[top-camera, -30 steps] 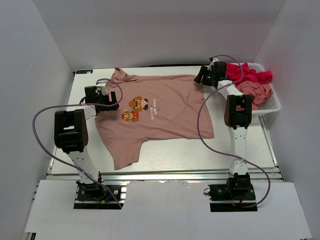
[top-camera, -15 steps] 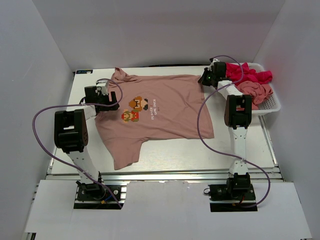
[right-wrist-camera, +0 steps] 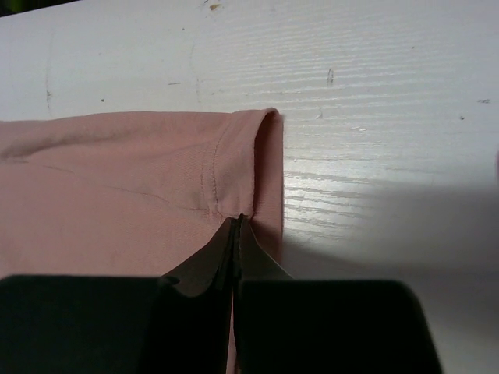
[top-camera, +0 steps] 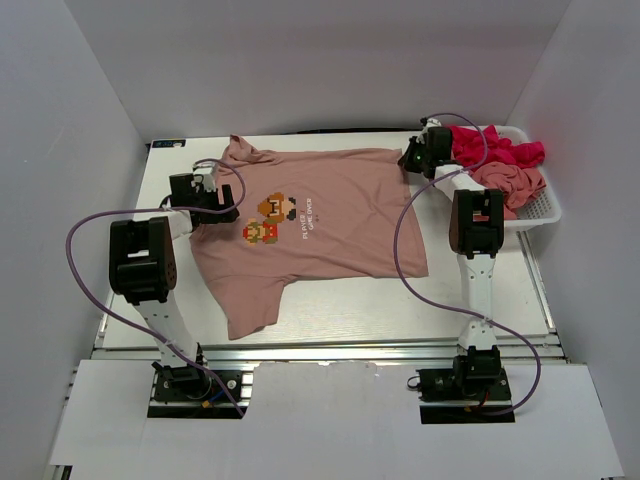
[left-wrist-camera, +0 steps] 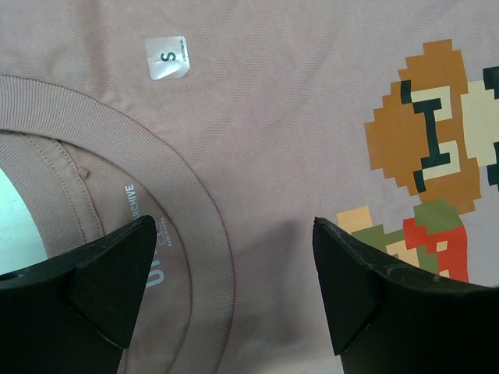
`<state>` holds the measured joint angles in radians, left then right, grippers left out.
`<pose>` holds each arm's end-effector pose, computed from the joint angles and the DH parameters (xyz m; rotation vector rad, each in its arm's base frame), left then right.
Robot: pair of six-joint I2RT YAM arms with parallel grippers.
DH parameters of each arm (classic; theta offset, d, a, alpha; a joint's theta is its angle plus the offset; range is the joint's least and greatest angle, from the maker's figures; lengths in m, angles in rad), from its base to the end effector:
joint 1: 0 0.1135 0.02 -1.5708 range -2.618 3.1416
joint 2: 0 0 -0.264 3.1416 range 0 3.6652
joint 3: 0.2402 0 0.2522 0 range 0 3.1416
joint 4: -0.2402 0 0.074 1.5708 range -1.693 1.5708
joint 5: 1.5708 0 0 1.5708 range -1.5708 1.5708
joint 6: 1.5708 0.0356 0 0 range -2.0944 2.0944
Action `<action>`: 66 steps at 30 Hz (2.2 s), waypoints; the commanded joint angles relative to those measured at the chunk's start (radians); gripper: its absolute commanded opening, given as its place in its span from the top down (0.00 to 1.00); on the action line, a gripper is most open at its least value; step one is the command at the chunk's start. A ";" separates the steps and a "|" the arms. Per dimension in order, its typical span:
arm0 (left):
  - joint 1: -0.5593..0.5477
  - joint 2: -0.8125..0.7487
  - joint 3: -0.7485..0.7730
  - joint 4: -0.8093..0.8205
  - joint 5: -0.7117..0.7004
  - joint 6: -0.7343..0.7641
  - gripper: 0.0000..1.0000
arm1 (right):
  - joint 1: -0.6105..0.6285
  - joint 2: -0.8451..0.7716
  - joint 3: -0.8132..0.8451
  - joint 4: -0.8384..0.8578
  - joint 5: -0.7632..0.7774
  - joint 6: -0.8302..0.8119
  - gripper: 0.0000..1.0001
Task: Fold and stack the t-shirts
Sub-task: Flatten out the tshirt
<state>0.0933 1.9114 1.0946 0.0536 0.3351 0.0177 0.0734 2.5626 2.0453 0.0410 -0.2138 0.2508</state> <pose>0.3967 0.0254 0.1504 0.0791 2.3034 -0.3337 0.5781 0.0501 0.1391 0.0483 2.0609 0.4201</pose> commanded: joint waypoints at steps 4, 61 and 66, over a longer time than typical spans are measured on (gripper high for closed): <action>0.011 0.001 0.008 0.009 0.025 0.001 0.10 | -0.015 -0.068 0.023 0.094 0.047 -0.030 1.00; 0.048 -0.624 0.271 -0.910 0.081 0.238 0.02 | 0.224 -0.959 -0.542 -0.019 0.461 -0.047 0.11; 0.049 -0.652 0.110 -1.129 -0.016 0.425 0.02 | 0.302 -1.198 -0.931 0.011 0.569 0.105 0.11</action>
<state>0.1398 1.2064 1.3231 -0.7757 0.3687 0.2939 0.3573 1.3964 1.2789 0.1856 0.2359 0.2272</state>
